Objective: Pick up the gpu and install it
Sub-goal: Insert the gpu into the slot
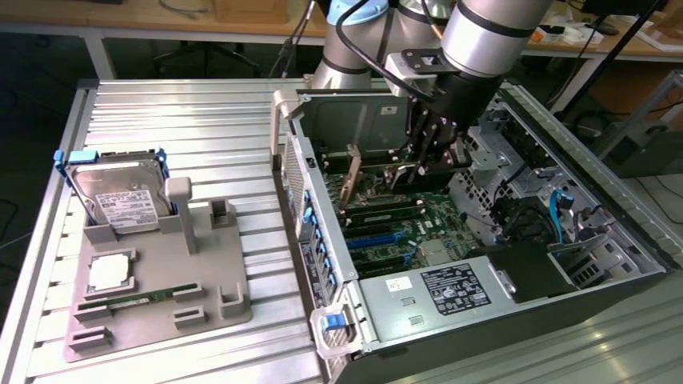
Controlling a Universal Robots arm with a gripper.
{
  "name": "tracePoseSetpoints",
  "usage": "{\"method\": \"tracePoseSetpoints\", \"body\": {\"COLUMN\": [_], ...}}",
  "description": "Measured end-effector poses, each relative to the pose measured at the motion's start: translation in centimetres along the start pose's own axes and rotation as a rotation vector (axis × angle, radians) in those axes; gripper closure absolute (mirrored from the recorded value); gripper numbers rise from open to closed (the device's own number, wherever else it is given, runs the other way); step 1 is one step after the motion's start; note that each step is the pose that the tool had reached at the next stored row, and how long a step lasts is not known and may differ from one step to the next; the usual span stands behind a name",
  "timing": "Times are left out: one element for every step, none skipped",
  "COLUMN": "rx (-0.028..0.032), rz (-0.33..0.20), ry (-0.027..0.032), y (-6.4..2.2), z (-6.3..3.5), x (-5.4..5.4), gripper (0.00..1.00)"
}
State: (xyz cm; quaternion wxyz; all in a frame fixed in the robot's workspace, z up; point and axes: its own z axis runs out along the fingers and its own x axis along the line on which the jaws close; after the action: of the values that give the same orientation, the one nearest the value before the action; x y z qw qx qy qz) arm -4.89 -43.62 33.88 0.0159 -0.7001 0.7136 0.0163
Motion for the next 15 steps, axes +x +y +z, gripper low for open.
{"method": "tracePoseSetpoints", "body": {"rx": [0.0001,0.0,0.0,0.0,0.0,0.0,0.0,0.0001,0.0001,0.0,0.0002,0.0,0.0001,0.0,0.0], "rz": [0.0,0.0,0.0,0.0,0.0,0.0,0.0,0.0,0.0,0.0,0.0,0.0,0.0,0.0,0.0], "ry": [0.0,-0.0001,0.0,0.0,-0.0001,0.0,0.0,-0.0001,-0.0001,-0.0001,-0.0004,-0.0002,-0.0001,0.0,0.0], "y": [0.0,0.0,0.0,0.0,0.0,0.0,0.0,0.0,0.0,0.0,0.01,0.0,0.0,0.0,-0.01], "z": [0.0,0.0,0.0,0.0,0.0,0.0,0.0,0.0,0.01,0.01,0.05,0.11,0.19,0.25,0.29], "x": [0.0,0.0,0.0,0.0,0.0,0.0,0.0,0.0,0.0,0.01,0.05,0.16,0.38,0.56,0.65], "gripper": [0.73,0.73,0.73,0.73,0.73,0.73,0.73,0.73,0.73,0.73,0.73,0.73,0.73,0.73,0.73]}}
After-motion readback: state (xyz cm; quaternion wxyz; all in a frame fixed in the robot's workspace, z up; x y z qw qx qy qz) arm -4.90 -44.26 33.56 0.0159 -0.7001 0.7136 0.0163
